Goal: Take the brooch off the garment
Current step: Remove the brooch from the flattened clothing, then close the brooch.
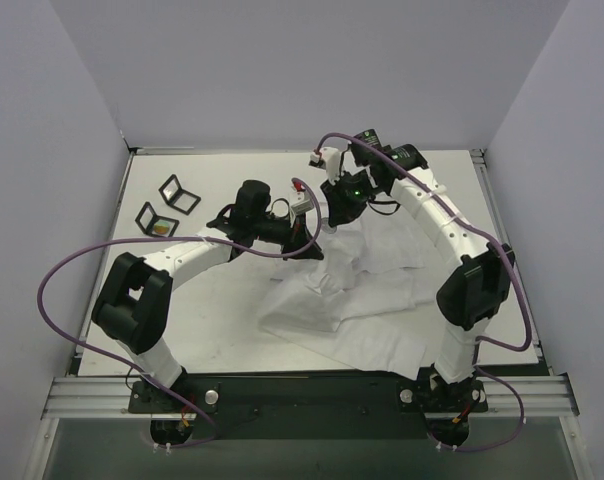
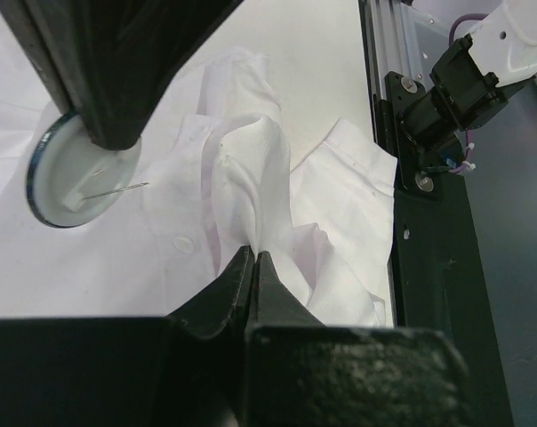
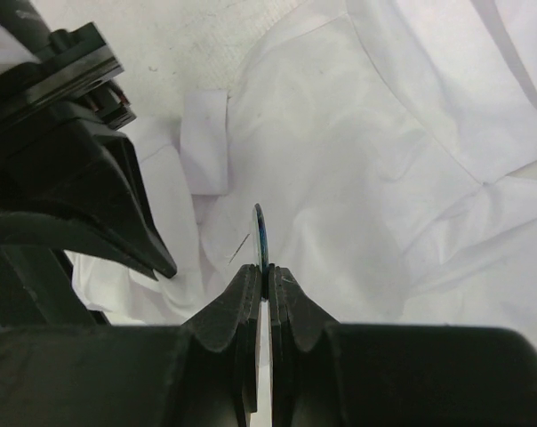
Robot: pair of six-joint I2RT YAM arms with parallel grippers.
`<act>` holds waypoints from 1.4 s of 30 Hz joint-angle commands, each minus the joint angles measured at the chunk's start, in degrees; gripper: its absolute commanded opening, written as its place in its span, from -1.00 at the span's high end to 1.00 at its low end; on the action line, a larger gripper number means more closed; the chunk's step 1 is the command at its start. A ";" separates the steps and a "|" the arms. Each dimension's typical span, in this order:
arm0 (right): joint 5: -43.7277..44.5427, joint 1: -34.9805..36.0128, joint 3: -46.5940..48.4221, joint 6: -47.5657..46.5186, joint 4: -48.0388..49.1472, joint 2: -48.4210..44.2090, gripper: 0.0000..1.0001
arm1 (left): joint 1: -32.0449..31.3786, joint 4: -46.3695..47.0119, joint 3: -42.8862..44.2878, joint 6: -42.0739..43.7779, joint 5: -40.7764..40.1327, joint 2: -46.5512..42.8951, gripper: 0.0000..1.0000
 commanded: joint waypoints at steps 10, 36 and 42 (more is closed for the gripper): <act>2.91 -7.96 0.73 3.91 2.65 -3.36 1.00 | 4.50 -14.77 2.67 16.35 -15.19 -1.02 1.00; -11.06 -11.58 -15.35 -2.15 1.77 -21.29 1.00 | 14.08 -1.60 1.71 4.51 -24.26 -8.12 -0.77; -11.06 -11.58 -15.44 -1.19 1.60 -21.82 1.00 | 12.41 -5.71 6.45 1.51 -33.06 -14.28 -0.94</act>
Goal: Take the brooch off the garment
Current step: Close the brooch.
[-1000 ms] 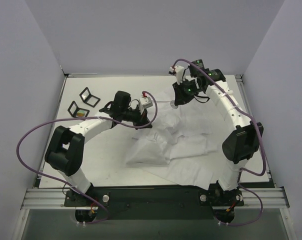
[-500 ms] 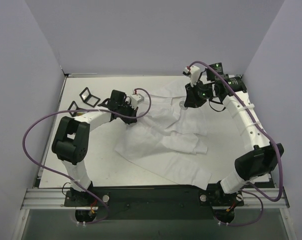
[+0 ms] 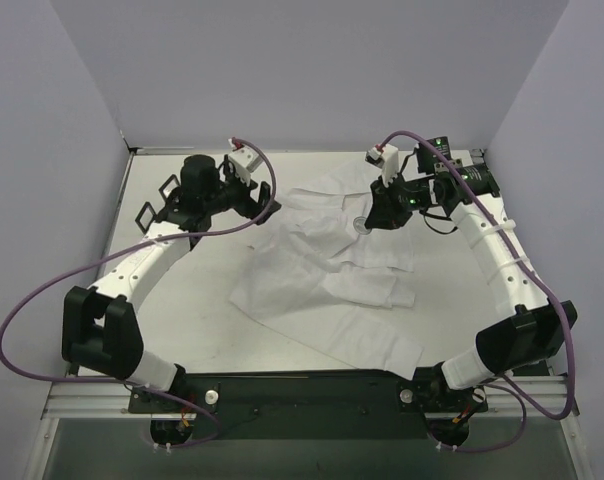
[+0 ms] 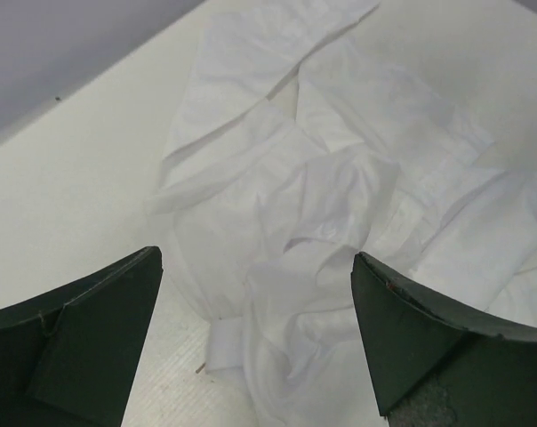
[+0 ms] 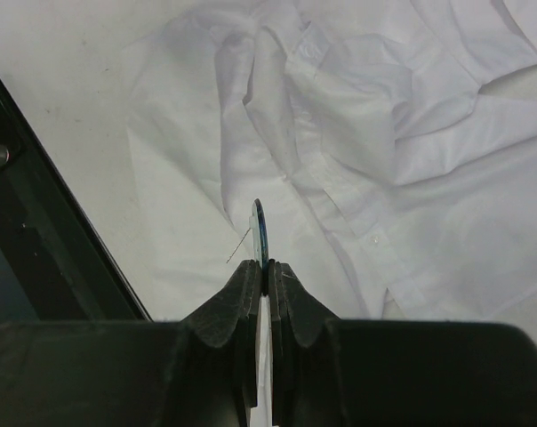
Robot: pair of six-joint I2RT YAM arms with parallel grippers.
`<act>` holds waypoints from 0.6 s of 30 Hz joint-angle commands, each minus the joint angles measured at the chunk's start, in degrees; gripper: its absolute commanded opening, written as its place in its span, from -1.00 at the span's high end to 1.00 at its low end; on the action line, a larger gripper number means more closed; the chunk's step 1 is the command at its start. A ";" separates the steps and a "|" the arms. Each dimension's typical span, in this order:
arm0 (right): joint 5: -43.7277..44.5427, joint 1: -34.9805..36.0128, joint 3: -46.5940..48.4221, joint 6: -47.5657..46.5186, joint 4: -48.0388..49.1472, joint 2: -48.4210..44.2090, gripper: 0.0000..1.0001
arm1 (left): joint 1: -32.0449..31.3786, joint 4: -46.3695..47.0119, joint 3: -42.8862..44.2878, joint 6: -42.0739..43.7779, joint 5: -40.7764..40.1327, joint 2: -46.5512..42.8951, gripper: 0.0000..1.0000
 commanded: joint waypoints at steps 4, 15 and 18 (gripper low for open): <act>-3.56 0.09 0.25 0.50 -0.85 -2.48 1.00 | 0.02 -1.50 5.33 -5.80 -4.61 -4.76 -0.94; -10.68 1.93 -1.41 0.34 -1.90 -2.48 1.00 | 1.69 19.86 -3.37 -17.13 21.99 -4.07 -0.95; -10.78 3.95 -2.38 -1.51 -2.69 -0.90 1.00 | 1.17 29.58 -5.91 -23.02 25.25 -3.18 -0.95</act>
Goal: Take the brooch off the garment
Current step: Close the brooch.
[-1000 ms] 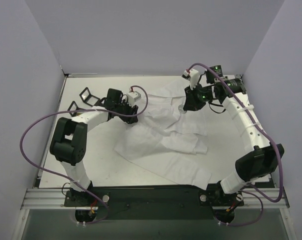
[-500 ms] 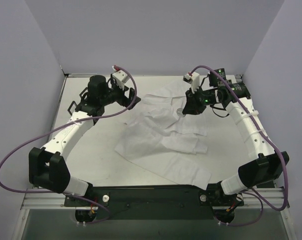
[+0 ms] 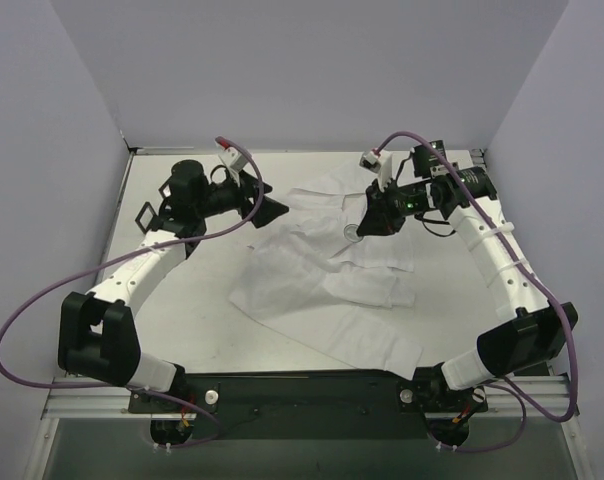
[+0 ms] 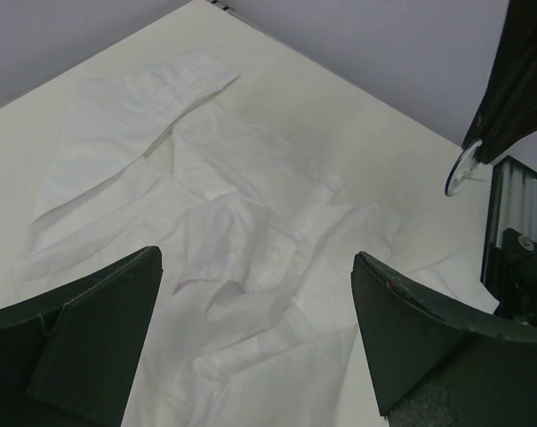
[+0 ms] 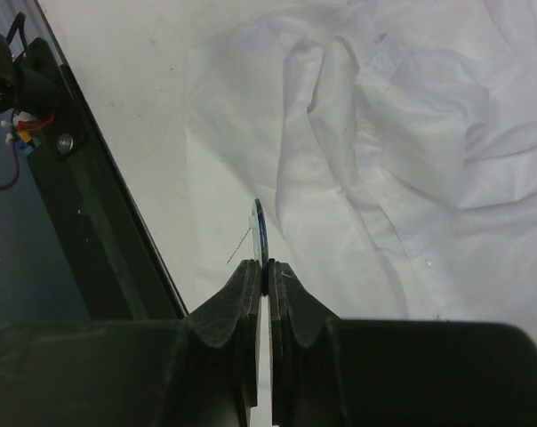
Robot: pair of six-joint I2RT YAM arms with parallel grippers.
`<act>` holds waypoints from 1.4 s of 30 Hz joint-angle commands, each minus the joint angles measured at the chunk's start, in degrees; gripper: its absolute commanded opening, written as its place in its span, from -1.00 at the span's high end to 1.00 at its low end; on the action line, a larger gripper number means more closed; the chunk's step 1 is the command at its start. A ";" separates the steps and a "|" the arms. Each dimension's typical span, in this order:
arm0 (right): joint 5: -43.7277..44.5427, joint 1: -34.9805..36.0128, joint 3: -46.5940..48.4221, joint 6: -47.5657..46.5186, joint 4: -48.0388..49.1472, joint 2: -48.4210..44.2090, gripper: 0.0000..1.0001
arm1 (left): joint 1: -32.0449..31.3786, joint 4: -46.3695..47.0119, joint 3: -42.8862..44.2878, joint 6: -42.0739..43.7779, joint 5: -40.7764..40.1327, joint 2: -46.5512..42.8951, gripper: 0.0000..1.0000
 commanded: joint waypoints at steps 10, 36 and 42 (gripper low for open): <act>-6.17 5.53 -1.64 -7.56 -6.19 4.19 1.00 | -6.97 12.86 -4.15 -1.34 22.53 0.40 -0.95; -11.36 8.07 -1.73 -13.09 -10.94 7.01 1.00 | -15.68 3.45 -4.41 4.91 23.18 2.25 -0.95; -11.45 8.51 -2.17 -13.62 -11.03 7.27 1.00 | -16.38 7.76 -4.85 -0.28 21.52 4.62 -0.95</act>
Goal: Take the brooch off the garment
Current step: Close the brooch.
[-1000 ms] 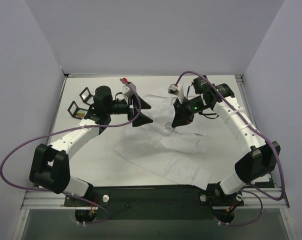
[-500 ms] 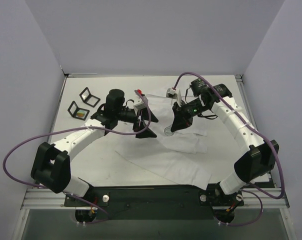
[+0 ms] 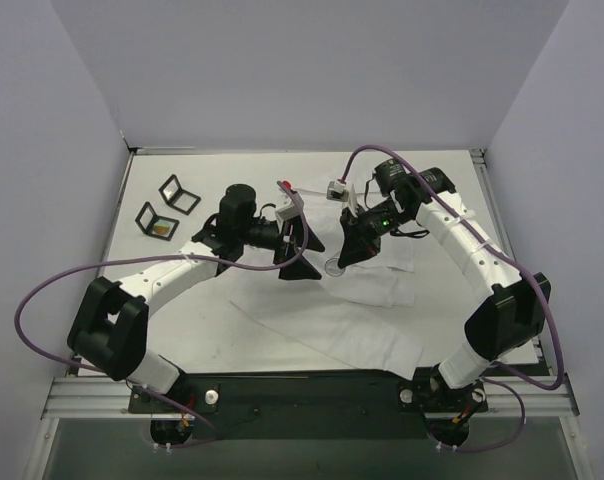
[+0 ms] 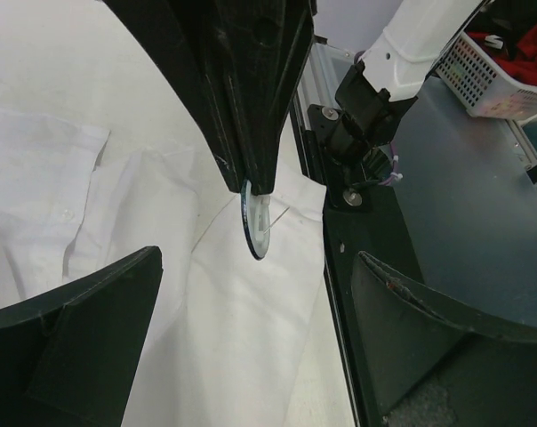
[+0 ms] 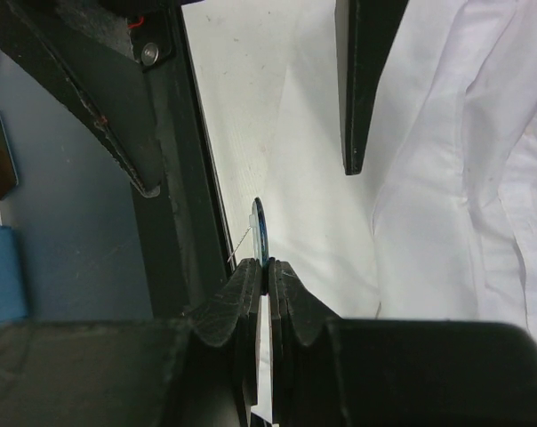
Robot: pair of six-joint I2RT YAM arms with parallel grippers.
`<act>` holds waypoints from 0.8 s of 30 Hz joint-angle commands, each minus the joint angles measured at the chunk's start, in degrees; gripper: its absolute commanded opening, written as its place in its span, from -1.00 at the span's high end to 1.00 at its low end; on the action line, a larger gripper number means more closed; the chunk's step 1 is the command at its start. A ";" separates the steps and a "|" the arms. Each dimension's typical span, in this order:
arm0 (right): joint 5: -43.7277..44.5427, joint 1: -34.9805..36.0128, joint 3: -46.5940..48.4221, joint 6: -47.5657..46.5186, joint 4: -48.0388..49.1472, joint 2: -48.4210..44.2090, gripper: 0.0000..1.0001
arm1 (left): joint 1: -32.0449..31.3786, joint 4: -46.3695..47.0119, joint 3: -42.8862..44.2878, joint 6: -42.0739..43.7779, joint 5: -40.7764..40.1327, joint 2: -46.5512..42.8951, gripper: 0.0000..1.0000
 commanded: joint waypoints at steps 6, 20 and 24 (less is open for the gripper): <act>-2.84 1.00 -0.27 -2.19 -2.11 0.61 1.00 | -1.57 7.68 -0.10 -6.59 -2.30 2.73 -0.95; -2.31 1.61 0.35 -2.19 -2.37 1.05 1.00 | -2.09 13.56 -0.98 -12.21 -1.95 4.49 -0.73; -3.54 1.35 0.70 -2.37 -2.81 1.31 1.00 | -2.18 17.52 -2.30 -14.84 -0.46 4.49 -0.63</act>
